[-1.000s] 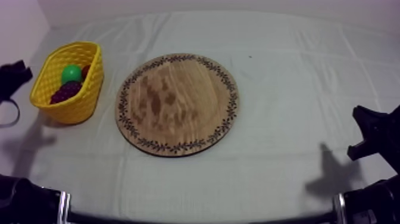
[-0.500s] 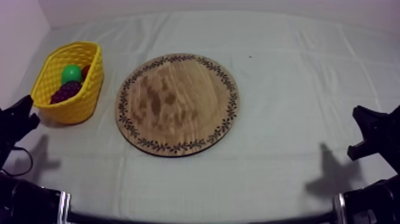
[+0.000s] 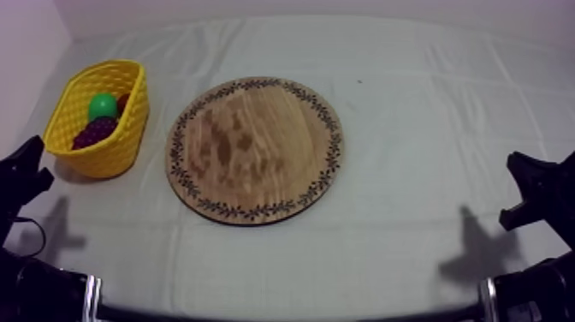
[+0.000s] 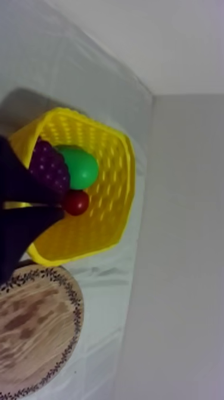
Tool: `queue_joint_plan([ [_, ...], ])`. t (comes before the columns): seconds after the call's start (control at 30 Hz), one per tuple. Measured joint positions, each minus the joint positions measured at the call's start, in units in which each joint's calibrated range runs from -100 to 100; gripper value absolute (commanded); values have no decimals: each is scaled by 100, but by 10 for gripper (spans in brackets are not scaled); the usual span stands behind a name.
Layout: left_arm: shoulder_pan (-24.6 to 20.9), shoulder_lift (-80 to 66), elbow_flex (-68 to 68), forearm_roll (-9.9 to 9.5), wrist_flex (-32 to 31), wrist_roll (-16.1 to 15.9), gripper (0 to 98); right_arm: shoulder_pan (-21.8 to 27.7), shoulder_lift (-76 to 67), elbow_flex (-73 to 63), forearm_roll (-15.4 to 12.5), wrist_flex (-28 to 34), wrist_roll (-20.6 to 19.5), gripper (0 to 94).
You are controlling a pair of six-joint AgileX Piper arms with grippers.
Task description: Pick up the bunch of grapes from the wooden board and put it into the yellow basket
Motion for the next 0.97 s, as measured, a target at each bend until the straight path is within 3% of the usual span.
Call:
queue_joint_plan([
  [0.07,-39,0,-17,131,-6,-85,0,0,0,0,0,0,0,4],
  [0.27,-227,9,155,915,-17,-698,0,0,0,0,0,0,0,4],
  [0.37,-222,9,191,1166,104,-984,0,0,0,0,0,0,0,4],
  [0.47,-219,9,204,1258,141,-1139,0,0,0,0,0,0,0,4],
  [0.97,-227,9,214,1284,307,-1039,0,0,0,0,0,0,-3,4],
])
